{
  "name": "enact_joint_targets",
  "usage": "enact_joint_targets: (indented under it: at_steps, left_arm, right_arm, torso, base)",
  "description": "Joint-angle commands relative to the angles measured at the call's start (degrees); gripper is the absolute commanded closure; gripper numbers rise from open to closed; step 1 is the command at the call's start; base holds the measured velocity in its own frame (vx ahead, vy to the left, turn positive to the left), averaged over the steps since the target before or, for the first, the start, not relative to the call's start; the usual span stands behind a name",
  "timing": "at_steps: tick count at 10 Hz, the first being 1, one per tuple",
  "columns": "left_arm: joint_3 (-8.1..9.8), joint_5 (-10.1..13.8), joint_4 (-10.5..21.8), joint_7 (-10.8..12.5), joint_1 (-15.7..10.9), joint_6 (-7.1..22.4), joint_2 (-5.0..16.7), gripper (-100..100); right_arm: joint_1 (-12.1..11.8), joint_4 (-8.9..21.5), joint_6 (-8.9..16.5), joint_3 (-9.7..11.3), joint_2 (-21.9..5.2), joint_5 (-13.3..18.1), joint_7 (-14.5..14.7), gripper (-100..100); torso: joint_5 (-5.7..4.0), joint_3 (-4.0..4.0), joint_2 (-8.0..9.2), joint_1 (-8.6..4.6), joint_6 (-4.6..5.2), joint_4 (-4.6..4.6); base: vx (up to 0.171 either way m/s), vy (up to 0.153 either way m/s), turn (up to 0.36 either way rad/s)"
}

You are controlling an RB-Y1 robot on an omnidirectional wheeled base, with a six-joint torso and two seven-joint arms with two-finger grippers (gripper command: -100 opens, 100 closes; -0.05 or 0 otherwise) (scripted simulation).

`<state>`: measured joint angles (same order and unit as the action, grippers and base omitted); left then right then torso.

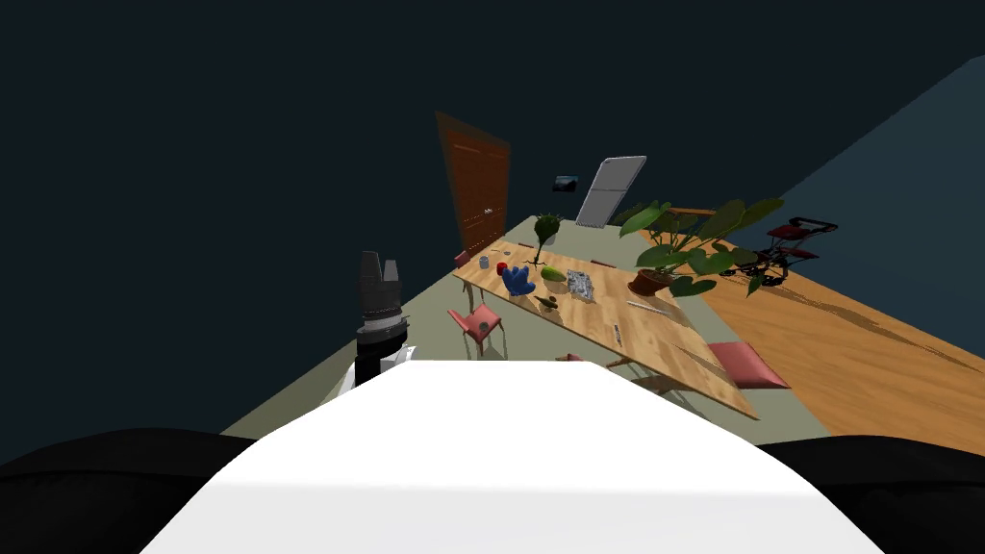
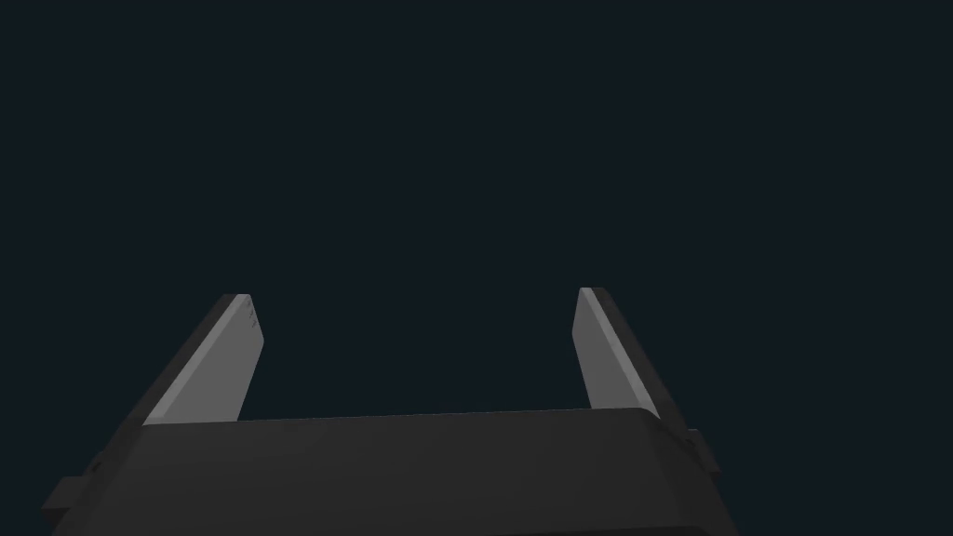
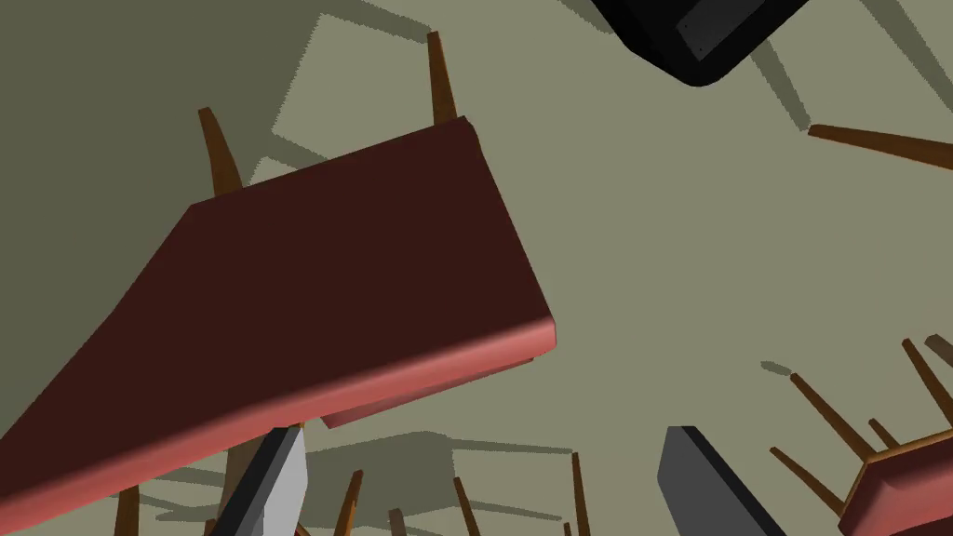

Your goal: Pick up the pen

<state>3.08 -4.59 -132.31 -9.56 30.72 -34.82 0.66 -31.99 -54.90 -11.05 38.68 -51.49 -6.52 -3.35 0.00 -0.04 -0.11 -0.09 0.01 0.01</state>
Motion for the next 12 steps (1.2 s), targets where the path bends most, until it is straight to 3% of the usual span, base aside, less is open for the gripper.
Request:
enact_joint_targets:
  at_steps: [1, 3, 4, 7, 12]
  left_arm:
    - [0.0, 0.0, 0.0, 0.0, 0.0, 0.0, 0.0, 0]
    - [0.0, 0.0, 0.0, 0.0, 0.0, 0.0, 0.0, 0]
    - [0.0, 0.0, 0.0, 0.0, 0.0, 0.0, 0.0, 0]
    - [0.01, 0.0, 0.0, 0.0, 0.01, 0.0, 0.01, 0]
    - [0.01, 0.0, 0.0, 0.0, 0.02, 0.0, 0.01, 0]
  right_arm:
    - [-0.37, 0.14, 1.06, -0.01, -2.12, -0.29, -0.1, -100]
    - [1.61, 4.19, 1.16, 1.59, -5.5, -0.91, -0.8, -100]
    - [1.61, 4.28, 1.16, 1.59, -5.74, -0.91, -0.8, -100]
    - [5.05, 9.15, 1.14, 3.19, -9.67, -1.67, -1.85, -100]
    - [9.77, 12.97, 0.94, 4.15, -11.92, -2.33, -3.04, -100]
  torso:
    - [0.0, 0.0, 0.0, 0.0, 0.0, 0.0]
    - [-0.01, -0.01, -0.02, -0.02, 0.01, 0.0]
    - [-0.01, -0.05, -0.1, -0.05, 0.0, -0.02]
    - [-0.04, -0.13, -0.23, -0.15, 0.01, -0.05]
    - [-0.1, -0.23, -0.42, -0.35, 0.0, -0.08]
  base:
    - [0.016, 0.007, 0.121]
    - [0.027, 0.004, 0.201]
    - [0.035, -0.013, 0.131]
    - [0.068, -0.031, 0.221]
    - [0.102, -0.089, 0.173]
